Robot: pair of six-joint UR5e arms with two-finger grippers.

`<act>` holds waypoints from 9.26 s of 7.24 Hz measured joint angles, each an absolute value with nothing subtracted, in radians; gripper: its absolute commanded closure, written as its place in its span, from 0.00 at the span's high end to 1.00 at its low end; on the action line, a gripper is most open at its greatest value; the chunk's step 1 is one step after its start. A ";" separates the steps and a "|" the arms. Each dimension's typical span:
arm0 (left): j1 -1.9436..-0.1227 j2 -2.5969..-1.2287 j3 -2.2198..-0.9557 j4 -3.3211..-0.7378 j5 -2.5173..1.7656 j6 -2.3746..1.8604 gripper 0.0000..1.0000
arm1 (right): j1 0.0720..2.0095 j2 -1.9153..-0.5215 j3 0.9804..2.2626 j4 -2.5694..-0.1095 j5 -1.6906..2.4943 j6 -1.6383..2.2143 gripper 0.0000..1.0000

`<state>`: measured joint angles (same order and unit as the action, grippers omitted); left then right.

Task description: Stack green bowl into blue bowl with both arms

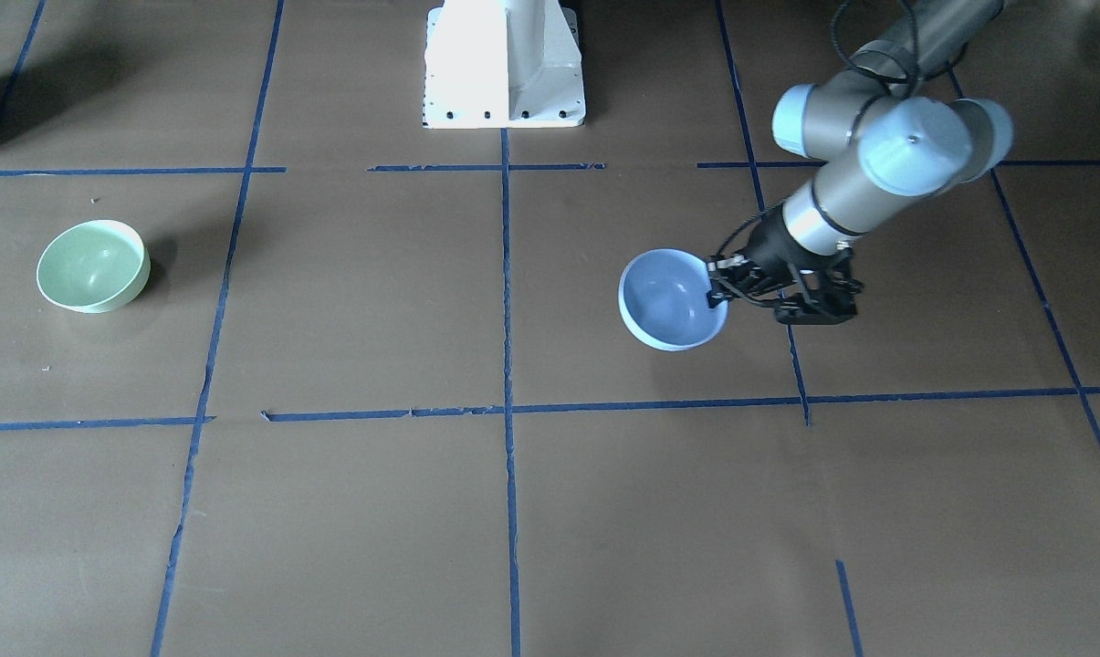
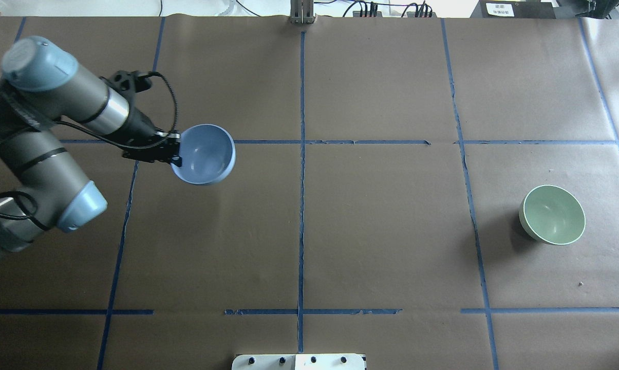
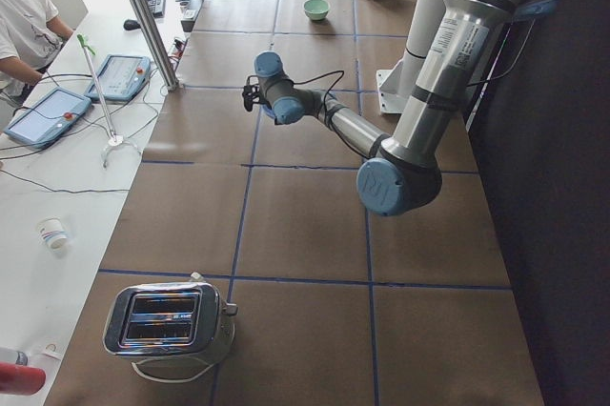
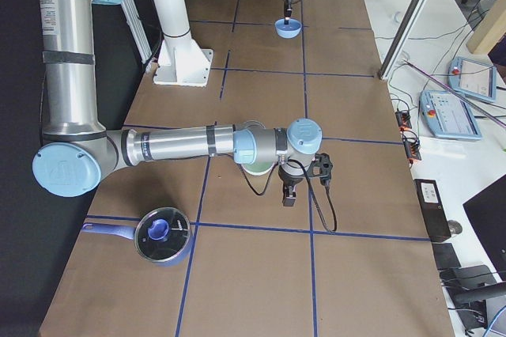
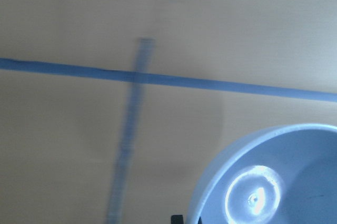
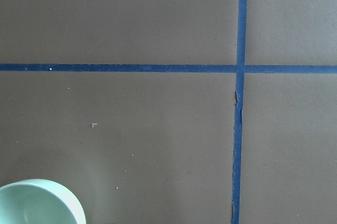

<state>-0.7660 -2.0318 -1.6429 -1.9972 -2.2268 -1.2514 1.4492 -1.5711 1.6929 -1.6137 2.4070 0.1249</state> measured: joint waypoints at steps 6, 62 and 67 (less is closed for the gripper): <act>-0.508 -2.211 -1.550 -1.967 -1.928 -1.329 0.09 | 1.448 -1.582 1.687 -1.526 2.426 0.129 1.00; -1.577 -1.671 -1.508 -1.527 -2.436 0.165 0.93 | 1.500 -1.507 1.635 -1.744 2.340 -0.212 1.00; -1.574 -1.578 -1.674 -1.389 -2.436 0.106 0.99 | 1.499 -1.533 1.612 -1.724 2.345 -0.207 1.00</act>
<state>-1.5738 -1.5781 -1.6737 -1.3891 -2.4358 0.1060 1.4994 -1.5329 1.6119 -1.7243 2.3454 -0.2073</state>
